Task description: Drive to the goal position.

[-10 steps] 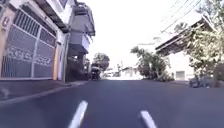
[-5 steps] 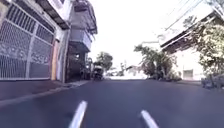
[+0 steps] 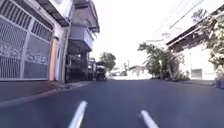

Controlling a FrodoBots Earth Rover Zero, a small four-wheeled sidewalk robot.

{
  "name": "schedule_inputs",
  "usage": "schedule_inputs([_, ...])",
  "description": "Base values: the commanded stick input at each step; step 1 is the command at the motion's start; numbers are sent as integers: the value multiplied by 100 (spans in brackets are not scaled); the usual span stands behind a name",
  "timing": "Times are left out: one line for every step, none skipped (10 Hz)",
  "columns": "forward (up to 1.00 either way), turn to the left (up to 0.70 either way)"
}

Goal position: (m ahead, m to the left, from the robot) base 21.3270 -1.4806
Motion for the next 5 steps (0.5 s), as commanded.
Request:
schedule_inputs([100, 0])
schedule_inputs([100, 0])
schedule_inputs([100, 0])
schedule_inputs([100, 0])
schedule_inputs([100, 0])
